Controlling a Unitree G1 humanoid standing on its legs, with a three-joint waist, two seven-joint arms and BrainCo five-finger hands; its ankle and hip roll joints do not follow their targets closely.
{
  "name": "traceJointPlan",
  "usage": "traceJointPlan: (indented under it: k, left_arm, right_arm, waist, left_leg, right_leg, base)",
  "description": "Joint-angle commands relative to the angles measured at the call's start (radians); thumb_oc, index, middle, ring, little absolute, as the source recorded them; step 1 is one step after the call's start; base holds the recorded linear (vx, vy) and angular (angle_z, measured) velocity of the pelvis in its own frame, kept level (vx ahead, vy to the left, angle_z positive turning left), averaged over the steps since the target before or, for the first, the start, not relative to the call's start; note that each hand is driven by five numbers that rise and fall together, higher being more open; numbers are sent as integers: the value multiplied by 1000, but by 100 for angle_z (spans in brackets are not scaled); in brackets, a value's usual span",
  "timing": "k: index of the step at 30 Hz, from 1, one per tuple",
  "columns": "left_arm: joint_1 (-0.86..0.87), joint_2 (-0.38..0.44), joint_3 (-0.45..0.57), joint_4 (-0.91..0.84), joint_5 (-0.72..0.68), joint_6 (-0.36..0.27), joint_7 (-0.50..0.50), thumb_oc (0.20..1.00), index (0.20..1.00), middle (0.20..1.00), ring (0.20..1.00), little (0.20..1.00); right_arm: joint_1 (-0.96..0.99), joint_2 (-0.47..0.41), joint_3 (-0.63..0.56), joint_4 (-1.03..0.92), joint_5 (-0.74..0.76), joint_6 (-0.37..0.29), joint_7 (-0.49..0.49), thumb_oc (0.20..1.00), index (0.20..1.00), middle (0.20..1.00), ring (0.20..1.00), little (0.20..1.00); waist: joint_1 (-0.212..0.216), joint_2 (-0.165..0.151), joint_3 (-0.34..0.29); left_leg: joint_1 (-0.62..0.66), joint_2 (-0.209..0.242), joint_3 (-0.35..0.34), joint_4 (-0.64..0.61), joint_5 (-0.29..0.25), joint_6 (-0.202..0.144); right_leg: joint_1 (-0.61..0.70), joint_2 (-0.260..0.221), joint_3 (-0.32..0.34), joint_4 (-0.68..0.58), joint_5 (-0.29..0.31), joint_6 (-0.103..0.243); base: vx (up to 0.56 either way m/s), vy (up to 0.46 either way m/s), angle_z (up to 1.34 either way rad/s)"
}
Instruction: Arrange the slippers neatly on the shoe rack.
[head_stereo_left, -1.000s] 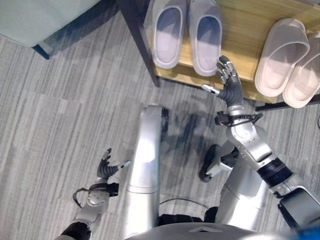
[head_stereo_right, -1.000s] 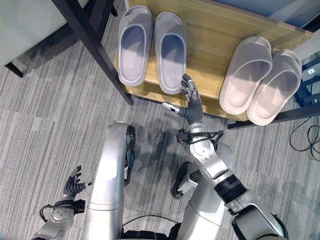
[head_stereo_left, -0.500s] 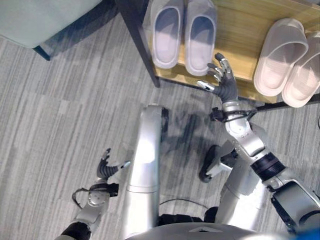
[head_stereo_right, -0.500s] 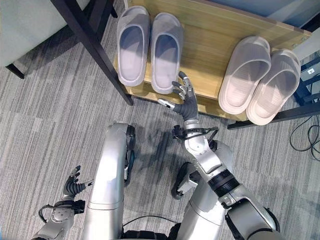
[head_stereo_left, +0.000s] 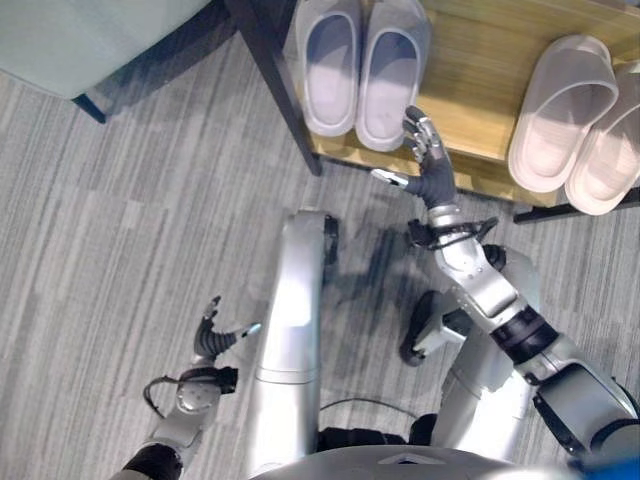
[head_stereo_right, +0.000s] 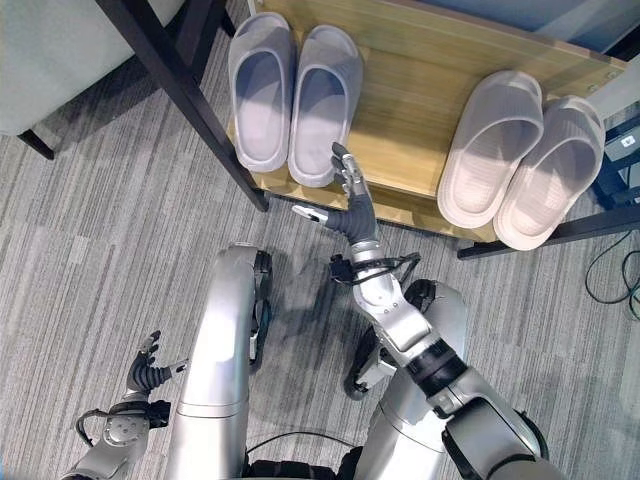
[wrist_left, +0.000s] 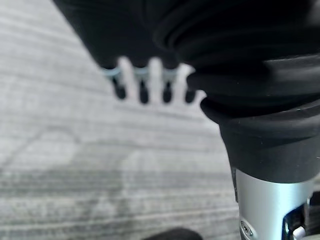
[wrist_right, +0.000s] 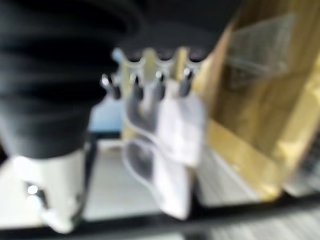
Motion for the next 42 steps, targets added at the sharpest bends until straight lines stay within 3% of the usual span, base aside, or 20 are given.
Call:
traceJointPlan:
  k: [1,4,8,9,11,12,15,17,19,20,21,22,26,27,29,32,33,39,41,42]
  left_arm:
    - [77,1,4,-50,33,-28,34,1000,1000,1000,1000,1000]
    - [74,-11,29,-50,48,-30,30,1000,1000,1000,1000,1000]
    - [29,-24,39,-35,48,-38,18,1000,1000,1000,1000,1000]
    - [-34,-40,52,-34,48,-41,5,1000,1000,1000,1000,1000]
    - [-68,-44,58,-36,48,-45,-3,1000,1000,1000,1000,1000]
    - [-127,-54,67,-51,47,-55,-16,1000,1000,1000,1000,1000]
    - [-178,-61,75,-60,52,-67,-22,1000,1000,1000,1000,1000]
    - [-224,-67,44,-76,115,-91,-26,1000,1000,1000,1000,1000]
    - [-221,-68,33,-72,137,-93,-26,1000,1000,1000,1000,1000]
    - [-201,-61,-7,-99,186,-95,-39,1000,1000,1000,1000,1000]
    - [-200,-61,-8,-98,186,-95,-39,1000,1000,1000,1000,1000]
    - [-180,-66,-47,-114,211,-99,-47,1000,1000,1000,1000,1000]
    - [-165,-61,-142,-143,305,-96,-74,1000,1000,1000,1000,1000]
    - [-165,-61,-143,-142,306,-96,-72,1000,1000,1000,1000,1000]
    - [-166,-51,-202,-169,393,-77,-93,1000,1000,1000,1000,1000]
    - [-168,-49,-230,-196,426,-74,-107,1000,1000,1000,1000,1000]
    - [-197,-52,-265,-205,473,-67,-127,1000,1000,1000,1000,1000]
    - [-323,-86,-400,-191,683,-55,-143,1000,1000,1000,1000,1000]
    - [-332,-92,-398,-206,675,-55,-148,1000,1000,1000,1000,1000]
    - [-322,-107,-376,-227,599,-58,-180,1000,1000,1000,1000,1000]
  right_arm:
    - [42,-59,-35,-208,-114,-82,-38,1000,1000,1000,1000,1000]
    - [135,-80,-91,-293,-166,-94,-41,1000,1000,1000,1000,1000]
    - [166,-101,-109,-313,-182,-91,-23,1000,1000,1000,1000,1000]
    - [169,-99,-117,-286,-175,-84,4,1000,1000,1000,1000,1000]
    - [164,-99,-131,-263,-182,-75,15,1000,1000,1000,1000,1000]
    - [176,-81,-141,-206,-175,-65,38,1000,1000,1000,1000,1000]
    - [192,-65,-150,-116,-165,-58,57,1000,1000,1000,1000,1000]
    - [238,-34,-159,80,-176,-52,70,1000,1000,1000,1000,1000]
    - [250,-30,-168,121,-165,-51,74,1000,1000,1000,1000,1000]
    - [304,-15,-172,211,-158,-58,91,1000,1000,1000,1000,1000]
    - [304,-14,-172,213,-158,-59,91,1000,1000,1000,1000,1000]
    - [337,-21,-160,323,-218,-62,78,1000,1000,1000,1000,1000]
    - [373,-6,-149,557,-275,-50,71,1000,1000,1000,1000,1000]
    - [373,-5,-149,560,-275,-52,71,1000,1000,1000,1000,1000]
    - [397,9,-143,688,-299,-44,82,1000,1000,1000,1000,1000]
    - [418,16,-137,749,-317,-39,88,1000,1000,1000,1000,1000]
    - [425,22,-128,829,-343,-22,87,1000,1000,1000,1000,1000]
    - [434,33,-106,951,-420,-1,99,1000,1000,1000,1000,1000]
    - [435,37,-105,960,-421,0,103,1000,1000,1000,1000,1000]
    - [443,46,-111,990,-404,10,129,1000,1000,1000,1000,1000]
  waist:
    - [24,-21,-5]
    - [9,-32,-5]
    - [-1,-25,-5]
    - [-3,-13,-5]
    - [-5,-2,-5]
    - [-10,19,-5]
    - [-19,35,-5]
    - [-28,55,-6]
    - [-28,59,-6]
    - [-35,49,-35]
    - [-35,51,-32]
    - [-35,46,-56]
    - [-41,39,-106]
    - [-40,40,-101]
    - [-43,33,-152]
    - [-48,30,-168]
    - [-50,31,-194]
    - [-90,47,-272]
    - [-93,52,-282]
    - [-99,60,-315]
  left_leg:
    - [19,-16,-26,-55,-86,-25]
    - [19,-20,-20,-84,-67,-30]
    - [19,-33,-17,-210,-7,-36]
    - [19,-44,-26,-342,65,-40]
    - [19,-53,-45,-405,111,-41]
    - [19,-57,-71,-495,178,-38]
    - [19,-51,-85,-582,243,-36]
    - [140,-26,-79,-785,340,-37]
    - [191,-23,-77,-850,367,-35]
    - [297,-22,-68,-986,415,-43]
    - [307,-21,-69,-994,419,-43]
    - [415,-12,-69,-1118,468,-49]
    - [641,10,-77,-1367,541,-43]
    - [652,11,-77,-1375,545,-43]
    - [832,16,-62,-1559,599,-50]
    - [964,20,-55,-1678,638,-53]
    - [1054,24,-49,-1788,703,-57]
    - [1294,42,-12,-2029,765,-67]
    - [1330,47,-2,-2072,779,-66]
    - [1387,49,19,-2140,794,-66]
  right_leg:
    - [-2,34,160,-26,115,-45]
    - [0,46,159,-50,125,-47]
    - [32,41,125,-178,147,-43]
    - [63,42,77,-306,175,-34]
    - [79,38,50,-367,194,-33]
    - [100,29,3,-456,215,-25]
    - [123,15,-50,-542,239,-17]
    - [262,22,-115,-746,295,-7]
    - [304,19,-138,-818,311,-5]
    - [406,25,-166,-953,337,3]
    - [416,26,-169,-962,341,3]
    - [518,30,-199,-1087,364,10]
    - [736,51,-256,-1307,432,40]
    - [747,52,-259,-1316,436,40]
    - [911,72,-305,-1462,484,76]
    - [1038,94,-319,-1575,521,86]
    - [1113,108,-341,-1670,579,87]
    - [1300,148,-341,-1882,665,121]
    - [1328,155,-338,-1926,685,125]
    - [1376,166,-329,-2008,716,138]
  base:
    - [-31,-84,0]
    - [-40,-82,0]
    - [-130,-28,2]
    - [-253,57,9]
    - [-226,64,17]
    - [-184,68,21]
    - [-161,72,16]
    - [-263,112,12]
    - [-122,39,9]
    - [-84,-1,9]
    - [-87,-29,7]
    - [-18,-31,6]
    - [51,-34,9]
    - [142,-30,4]
    - [189,-38,-4]
    - [158,-82,-3]
    - [38,-46,-9]
    - [160,-34,-14]
    - [149,-35,-24]
    - [177,-16,-25]
